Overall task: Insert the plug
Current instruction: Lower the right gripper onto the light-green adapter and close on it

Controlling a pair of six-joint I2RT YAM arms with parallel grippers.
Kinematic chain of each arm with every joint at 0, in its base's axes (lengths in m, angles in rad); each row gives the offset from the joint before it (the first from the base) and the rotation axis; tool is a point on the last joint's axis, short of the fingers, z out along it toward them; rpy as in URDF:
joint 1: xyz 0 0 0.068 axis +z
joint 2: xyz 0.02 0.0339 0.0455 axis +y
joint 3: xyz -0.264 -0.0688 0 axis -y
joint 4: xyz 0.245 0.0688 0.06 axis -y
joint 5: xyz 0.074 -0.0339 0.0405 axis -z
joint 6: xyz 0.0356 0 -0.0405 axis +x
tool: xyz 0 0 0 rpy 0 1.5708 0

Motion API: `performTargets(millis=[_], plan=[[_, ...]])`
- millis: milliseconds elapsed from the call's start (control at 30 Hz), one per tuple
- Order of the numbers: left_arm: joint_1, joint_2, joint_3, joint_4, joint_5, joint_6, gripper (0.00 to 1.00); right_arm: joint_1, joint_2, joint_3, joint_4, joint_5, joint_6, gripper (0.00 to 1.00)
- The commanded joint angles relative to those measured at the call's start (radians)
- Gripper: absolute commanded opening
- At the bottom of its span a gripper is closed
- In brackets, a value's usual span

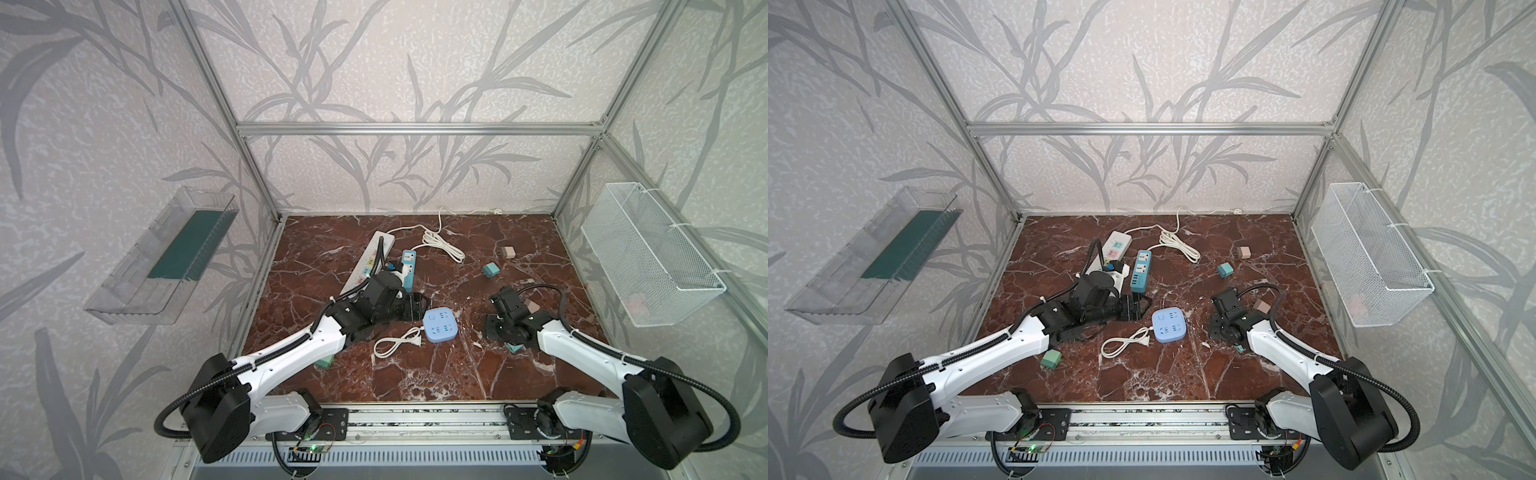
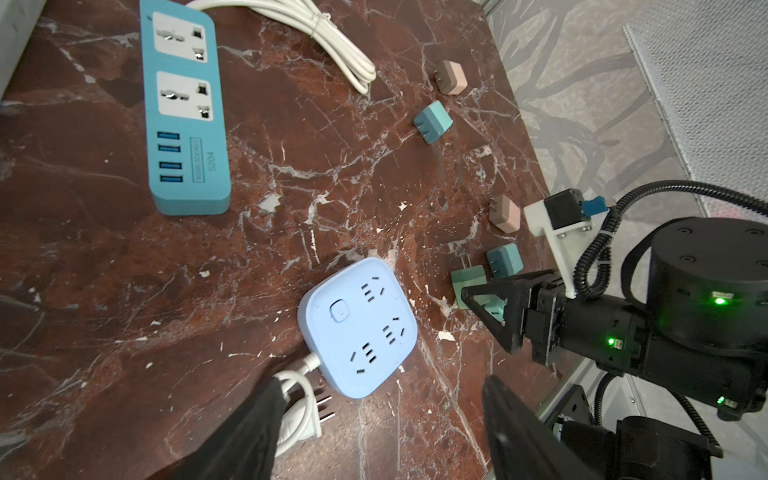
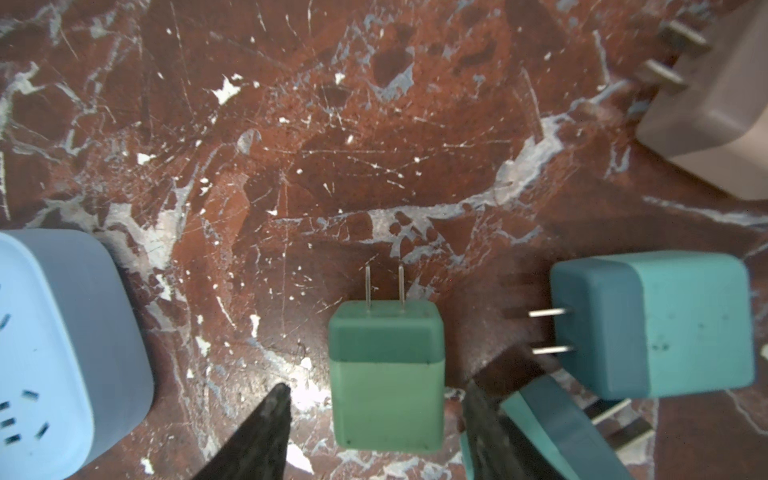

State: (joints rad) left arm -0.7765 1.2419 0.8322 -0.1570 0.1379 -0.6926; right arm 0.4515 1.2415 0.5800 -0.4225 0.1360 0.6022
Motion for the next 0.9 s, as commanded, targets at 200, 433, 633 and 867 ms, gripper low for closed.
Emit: performTargets(millis=[200,433,633,867], plan=[[0.004,-0.025,-0.038,0.022,0.023,-0.036,0.76,-0.004,0.079,0.034,0.017,-0.052,-0.01,0.53],[0.005,-0.022,-0.034,0.025,0.024,-0.035,0.76,0.006,0.078,0.046,0.019,-0.039,-0.037,0.32],[0.006,0.026,-0.039,0.028,0.032,-0.037,0.76,0.049,0.03,0.039,0.027,-0.046,-0.072,0.3],[0.011,0.087,-0.022,0.038,0.039,-0.03,0.75,0.079,0.117,0.098,0.052,-0.05,-0.154,0.3]])
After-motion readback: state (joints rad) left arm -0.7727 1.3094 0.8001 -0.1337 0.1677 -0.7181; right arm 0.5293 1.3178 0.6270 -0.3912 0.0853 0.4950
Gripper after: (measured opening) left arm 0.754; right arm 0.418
